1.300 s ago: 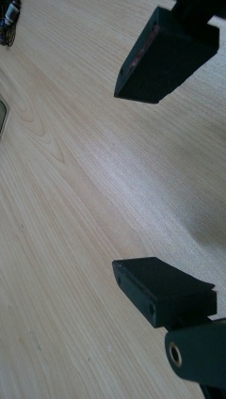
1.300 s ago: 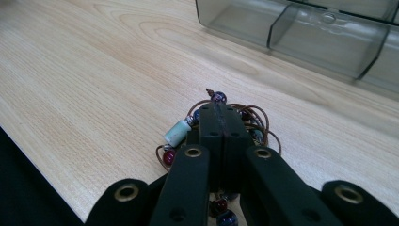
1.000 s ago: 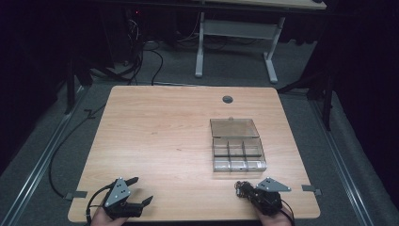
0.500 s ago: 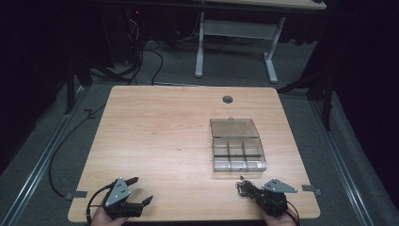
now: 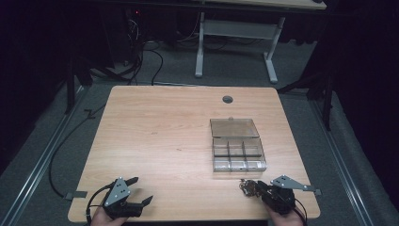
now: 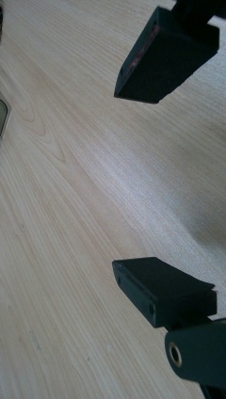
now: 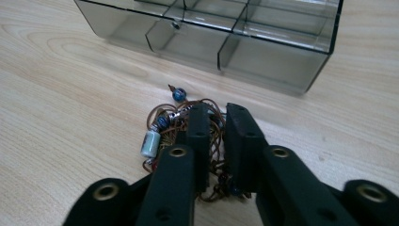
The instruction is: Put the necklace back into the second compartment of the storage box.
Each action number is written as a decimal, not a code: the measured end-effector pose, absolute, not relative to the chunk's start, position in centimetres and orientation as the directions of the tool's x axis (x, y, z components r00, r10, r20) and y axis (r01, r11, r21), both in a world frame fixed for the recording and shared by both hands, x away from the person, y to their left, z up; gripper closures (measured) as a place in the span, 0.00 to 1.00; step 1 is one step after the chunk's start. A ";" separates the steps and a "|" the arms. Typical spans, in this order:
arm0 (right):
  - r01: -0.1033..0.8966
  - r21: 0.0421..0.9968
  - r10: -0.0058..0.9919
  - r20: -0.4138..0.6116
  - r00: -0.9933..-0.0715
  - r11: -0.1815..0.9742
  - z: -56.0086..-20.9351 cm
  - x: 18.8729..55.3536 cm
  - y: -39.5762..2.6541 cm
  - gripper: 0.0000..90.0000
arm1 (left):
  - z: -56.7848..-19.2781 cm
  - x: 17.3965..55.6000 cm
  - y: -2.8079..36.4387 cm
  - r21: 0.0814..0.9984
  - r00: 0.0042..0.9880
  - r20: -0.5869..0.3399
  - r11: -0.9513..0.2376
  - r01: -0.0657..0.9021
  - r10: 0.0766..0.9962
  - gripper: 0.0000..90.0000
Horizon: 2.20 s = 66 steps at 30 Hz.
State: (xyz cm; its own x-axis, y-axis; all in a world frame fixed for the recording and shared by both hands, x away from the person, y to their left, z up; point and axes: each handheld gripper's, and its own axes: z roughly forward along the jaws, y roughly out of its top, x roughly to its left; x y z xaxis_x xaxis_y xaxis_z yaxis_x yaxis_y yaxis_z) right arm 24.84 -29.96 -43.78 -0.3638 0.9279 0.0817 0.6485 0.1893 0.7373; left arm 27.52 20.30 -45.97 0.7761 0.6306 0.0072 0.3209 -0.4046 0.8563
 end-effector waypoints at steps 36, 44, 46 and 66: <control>0.862 0.427 0.927 0.123 -0.354 0.272 -41.7 27.9 -28.3 0.37 | -46.0 27.4 20.2 0.852 0.799 0.019 -0.428 0.302 0.601 0.17; 0.873 0.383 0.921 0.120 -0.370 0.300 -41.6 28.3 -27.7 0.32 | -46.0 27.3 20.2 0.852 0.802 0.018 -0.428 0.300 0.597 0.17; 0.875 0.373 0.918 0.125 -0.377 0.309 -41.7 28.4 -27.5 0.28 | -46.0 27.3 20.2 0.852 0.803 0.020 -0.430 0.298 0.596 0.17; 0.866 0.291 0.896 0.057 -0.441 0.407 -42.1 30.0 -26.2 0.19 | -46.0 27.3 20.1 0.849 0.806 0.025 -0.439 0.296 0.591 0.17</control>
State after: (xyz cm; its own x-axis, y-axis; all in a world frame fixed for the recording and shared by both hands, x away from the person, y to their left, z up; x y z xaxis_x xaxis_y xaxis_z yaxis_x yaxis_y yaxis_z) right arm 29.97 -26.22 -42.08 -0.4405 0.8960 0.0566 0.8656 0.4072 0.2915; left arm 27.31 20.07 -46.01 0.8063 0.5910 0.0246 0.2956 -0.4386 0.8487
